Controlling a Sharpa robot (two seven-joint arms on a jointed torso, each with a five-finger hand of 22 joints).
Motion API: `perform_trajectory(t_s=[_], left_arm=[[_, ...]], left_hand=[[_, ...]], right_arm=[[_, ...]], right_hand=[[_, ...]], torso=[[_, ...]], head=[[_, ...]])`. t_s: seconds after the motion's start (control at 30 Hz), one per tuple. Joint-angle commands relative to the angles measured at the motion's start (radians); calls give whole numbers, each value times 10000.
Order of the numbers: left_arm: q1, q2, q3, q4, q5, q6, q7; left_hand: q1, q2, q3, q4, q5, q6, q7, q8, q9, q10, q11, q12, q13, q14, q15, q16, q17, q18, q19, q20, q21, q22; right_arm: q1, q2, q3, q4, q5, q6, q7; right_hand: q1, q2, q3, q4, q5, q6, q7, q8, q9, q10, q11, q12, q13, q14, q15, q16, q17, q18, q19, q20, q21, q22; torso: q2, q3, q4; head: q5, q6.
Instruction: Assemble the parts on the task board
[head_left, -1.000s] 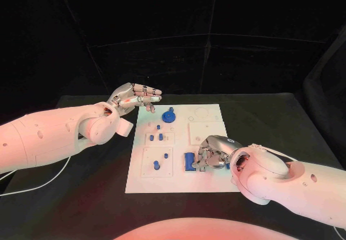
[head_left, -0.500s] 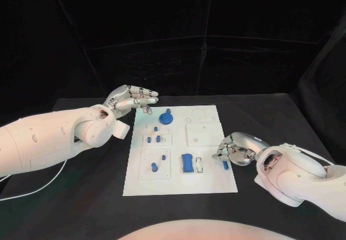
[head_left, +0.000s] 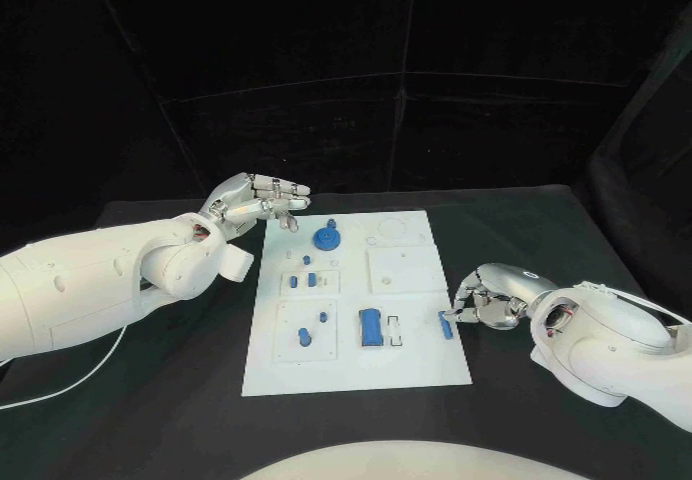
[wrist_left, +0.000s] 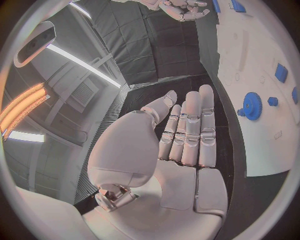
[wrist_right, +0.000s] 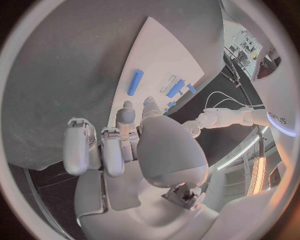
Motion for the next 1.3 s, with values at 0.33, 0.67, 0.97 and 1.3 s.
perform_trajectory(t_s=[0.33,0.67,0.97,1.3], left_arm=[[13,-32,8,36,35,69,93],[13,-30,7,22,35,83,94],[12,-38,7,16,35,83,89],[12,-39,7,19,35,88,90]], left_hand=[[38,74,-53,9,-18,5,35,68,-7,-62,-22,19,-13,-61,-5,-46,-17,132,-45,49,-55,-16],[38,74,-53,9,-18,5,35,68,-7,-62,-22,19,-13,-61,-5,-46,-17,132,-45,49,-55,-16],[38,74,-53,9,-18,5,35,68,-7,-62,-22,19,-13,-61,-5,-46,-17,132,-45,49,-55,-16],[38,74,-53,9,-18,5,35,68,-7,-62,-22,19,-13,-61,-5,-46,-17,132,-45,49,-55,-16]], right_arm=[[-7,471,-5,-384,-792,1297,-441],[-52,742,-8,-549,-916,1737,-620],[-157,1019,-9,-640,-1229,2022,-691],[-210,1258,-11,-718,-1892,2567,-912]], right_hand=[[-94,-198,-271,92,-93,88,-8,-100,-32,-22,1,-178,-96,1039,37,28,2632,-52,-16,-3,-15,-4],[-107,-243,-337,115,-147,86,-4,-103,-30,-54,5,-227,-131,1039,40,28,2632,-44,-43,-2,-40,-47],[639,-206,-268,-275,-36,128,-25,-68,16,-85,-28,-264,-123,1039,14,28,2632,-39,-58,-18,-63,-63],[2263,214,466,-1201,-320,214,-78,-108,6,-204,-122,-484,-218,1039,-87,28,2632,-40,-48,-115,-71,-44]], torso=[[-2,-4,27],[1,3,12],[0,-1,13],[-7,-8,20]], head=[[30,-25],[49,-53],[62,-92],[54,-108]])
